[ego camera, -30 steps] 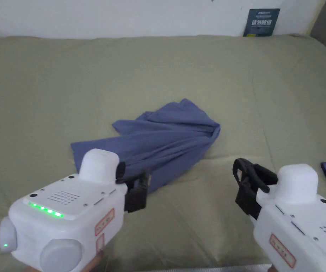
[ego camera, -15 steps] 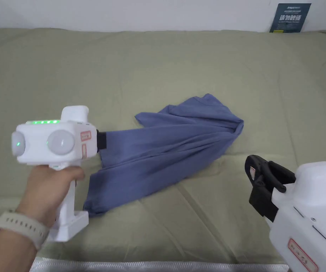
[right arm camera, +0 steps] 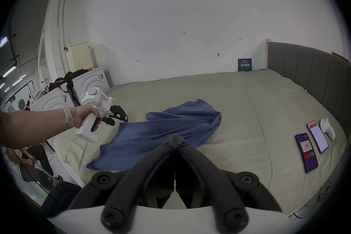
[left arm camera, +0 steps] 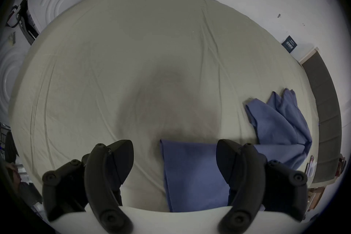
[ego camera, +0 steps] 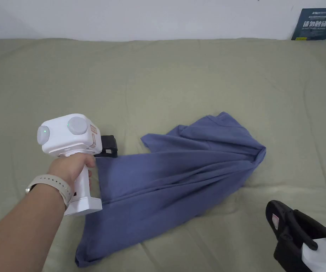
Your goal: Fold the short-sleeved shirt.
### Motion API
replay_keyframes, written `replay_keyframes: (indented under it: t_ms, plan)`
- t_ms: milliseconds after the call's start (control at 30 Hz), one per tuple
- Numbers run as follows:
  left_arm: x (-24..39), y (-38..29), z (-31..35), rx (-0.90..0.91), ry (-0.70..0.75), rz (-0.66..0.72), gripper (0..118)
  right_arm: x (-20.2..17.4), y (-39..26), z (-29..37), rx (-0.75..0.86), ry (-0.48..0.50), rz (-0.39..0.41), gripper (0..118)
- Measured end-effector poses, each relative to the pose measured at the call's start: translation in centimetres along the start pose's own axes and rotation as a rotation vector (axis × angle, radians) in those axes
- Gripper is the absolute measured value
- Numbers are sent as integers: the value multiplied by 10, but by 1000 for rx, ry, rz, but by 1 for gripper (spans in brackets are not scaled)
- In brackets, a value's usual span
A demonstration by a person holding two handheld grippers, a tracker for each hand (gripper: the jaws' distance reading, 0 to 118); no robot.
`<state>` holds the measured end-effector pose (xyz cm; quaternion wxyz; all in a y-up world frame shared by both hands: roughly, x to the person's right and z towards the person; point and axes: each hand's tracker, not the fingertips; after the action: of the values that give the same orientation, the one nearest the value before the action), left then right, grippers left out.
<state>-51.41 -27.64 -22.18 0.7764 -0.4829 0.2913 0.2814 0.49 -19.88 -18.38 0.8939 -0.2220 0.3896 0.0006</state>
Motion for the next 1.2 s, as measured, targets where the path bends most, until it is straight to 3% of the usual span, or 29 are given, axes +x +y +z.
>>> replay_keyframes:
  t_ms: [167,233,333,367,433,467,633,733,767,933,1000,1033,1133,1200]
  plan:
    - [12,-4,-14,-37,2,-5,92,3,-1,1,-1,-7,-3,1]
    - [22,-9,-13,-42,14,-46,77,5,-1,3,2,-12,-5,1]
    - [38,-16,-14,-47,43,-108,71,7,0,5,8,-16,-13,1]
    - [43,-19,-14,-49,53,-130,57,8,1,6,12,-16,-15,1]
    - [18,-6,-11,-46,-67,-31,18,7,4,10,22,-12,-16,1]
    - [27,-7,0,-23,-108,24,10,7,5,10,25,-12,-14,1]
    - [38,-18,17,2,-100,-95,6,8,16,5,30,0,13,1]
    - [39,-12,13,77,-153,-65,5,15,37,-16,14,35,49,1]
    - [-3,-21,23,112,-150,-89,5,18,50,-31,-19,58,76,1]
    - [-31,-20,25,191,-176,-137,5,22,111,-156,-260,102,364,1]
    - [-46,-20,25,205,-177,-159,5,23,129,-224,-379,140,388,1]
    - [-11,-40,41,239,-139,-192,5,22,135,-252,-435,162,408,1]
    - [-18,-48,45,253,-151,-204,5,18,151,-336,-585,211,437,2]
    - [4,-58,56,260,-138,-222,5,12,156,-377,-612,219,438,20]
